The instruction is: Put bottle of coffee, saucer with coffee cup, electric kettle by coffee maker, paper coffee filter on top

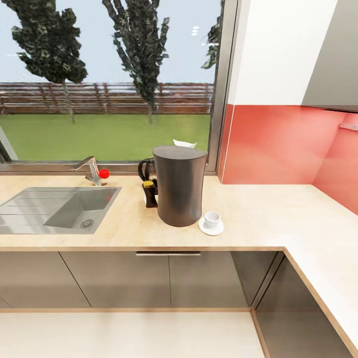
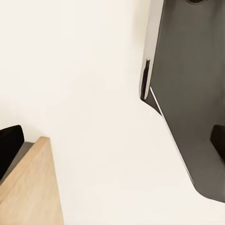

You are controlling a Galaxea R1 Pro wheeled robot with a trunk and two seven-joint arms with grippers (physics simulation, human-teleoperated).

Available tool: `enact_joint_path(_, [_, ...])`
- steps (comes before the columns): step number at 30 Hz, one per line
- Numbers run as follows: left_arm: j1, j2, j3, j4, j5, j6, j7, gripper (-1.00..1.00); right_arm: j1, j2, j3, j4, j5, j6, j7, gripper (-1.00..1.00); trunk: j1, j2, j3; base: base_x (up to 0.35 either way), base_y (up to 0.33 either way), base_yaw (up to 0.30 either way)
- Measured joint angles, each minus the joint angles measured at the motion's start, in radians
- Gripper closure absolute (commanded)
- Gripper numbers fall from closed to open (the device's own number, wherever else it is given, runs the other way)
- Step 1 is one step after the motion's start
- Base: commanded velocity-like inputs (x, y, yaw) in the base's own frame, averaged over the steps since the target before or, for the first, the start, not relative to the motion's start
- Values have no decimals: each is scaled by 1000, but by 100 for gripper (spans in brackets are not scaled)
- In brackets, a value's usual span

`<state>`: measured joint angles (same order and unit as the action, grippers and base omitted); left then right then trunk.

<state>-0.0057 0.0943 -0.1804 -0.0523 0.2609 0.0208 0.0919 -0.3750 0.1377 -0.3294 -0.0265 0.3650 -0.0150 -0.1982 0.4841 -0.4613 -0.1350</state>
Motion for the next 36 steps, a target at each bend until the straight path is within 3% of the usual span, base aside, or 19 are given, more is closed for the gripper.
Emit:
enact_joint_path(3, [0, 3, 2, 0, 0, 0, -1, -100, 0, -16, -1, 2, 0, 76, 1, -100, 0, 0, 0, 0, 0, 0])
enact_joint_path(4, [0, 4, 3, 0, 0, 1, -1, -100, 0, -32, 0, 3, 0, 118, 1, -100, 0, 0, 0, 0, 0, 0])
enact_joint_path(8, [-2, 3, 4, -1, 0, 1, -1, -100, 4, -45, 2, 4, 2, 161, 1, -100, 0, 0, 0, 0, 0, 0])
enact_joint_path(32, [-5, 0, 1, 2, -4, 1, 0, -100, 7, -44, 4, 2, 2, 161, -2, -100, 0, 0, 0, 0, 0, 0])
enact_joint_path(36, [-5, -6, 10, 1, 2, 0, 0, -100, 7, -45, 3, 1, 3, 130, -2, -100, 0, 0, 0, 0, 0, 0])
